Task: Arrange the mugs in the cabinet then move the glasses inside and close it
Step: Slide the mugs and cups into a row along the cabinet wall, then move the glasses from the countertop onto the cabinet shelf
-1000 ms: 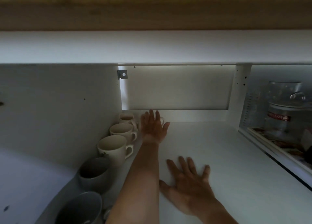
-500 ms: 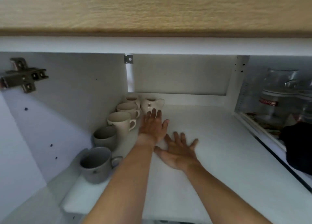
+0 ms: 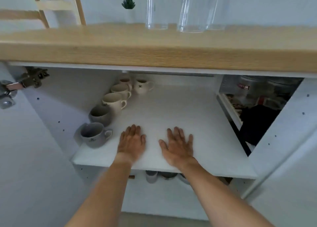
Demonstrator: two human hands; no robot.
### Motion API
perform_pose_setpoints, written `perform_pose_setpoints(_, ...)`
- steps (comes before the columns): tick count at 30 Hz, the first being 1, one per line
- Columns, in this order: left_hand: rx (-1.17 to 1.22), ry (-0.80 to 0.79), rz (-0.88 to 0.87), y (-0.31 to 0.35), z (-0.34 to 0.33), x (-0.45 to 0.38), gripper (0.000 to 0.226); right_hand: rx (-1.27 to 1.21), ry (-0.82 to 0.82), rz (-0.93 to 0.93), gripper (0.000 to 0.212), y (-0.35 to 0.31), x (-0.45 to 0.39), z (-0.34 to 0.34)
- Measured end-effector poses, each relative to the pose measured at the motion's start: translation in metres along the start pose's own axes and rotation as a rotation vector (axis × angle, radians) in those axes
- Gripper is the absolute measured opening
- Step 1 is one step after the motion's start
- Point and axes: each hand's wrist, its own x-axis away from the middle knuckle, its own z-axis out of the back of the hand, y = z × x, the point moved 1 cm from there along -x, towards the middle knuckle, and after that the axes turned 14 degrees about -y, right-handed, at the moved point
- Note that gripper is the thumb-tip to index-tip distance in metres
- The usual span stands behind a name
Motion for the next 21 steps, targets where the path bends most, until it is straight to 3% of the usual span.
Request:
perform_pose_setpoints(3, -0.007, -0.042, 0.056, 0.013, -0.004, 0.033, 0.058, -0.007, 0.01, -0.01, 0.067, 0.008, 0.03, -0.009)
perform_pose_setpoints(9, -0.029, -0.292, 0.143, 0.045, 0.004, 0.086, 0.061, -0.066, -0.183, -0.037, 0.067, 0.009, 0.076, -0.002)
perform_pose_setpoints(15, -0.049, -0.439, 0.21, 0.06, 0.01, 0.1, 0.061, -0.063, -0.338, -0.074, 0.068, 0.003, 0.085, 0.007)
perform_pose_setpoints(21, -0.111, -0.466, 0.174, 0.053, 0.013, 0.097, 0.063, -0.079, -0.311, -0.067, 0.067, 0.005, 0.087, 0.007)
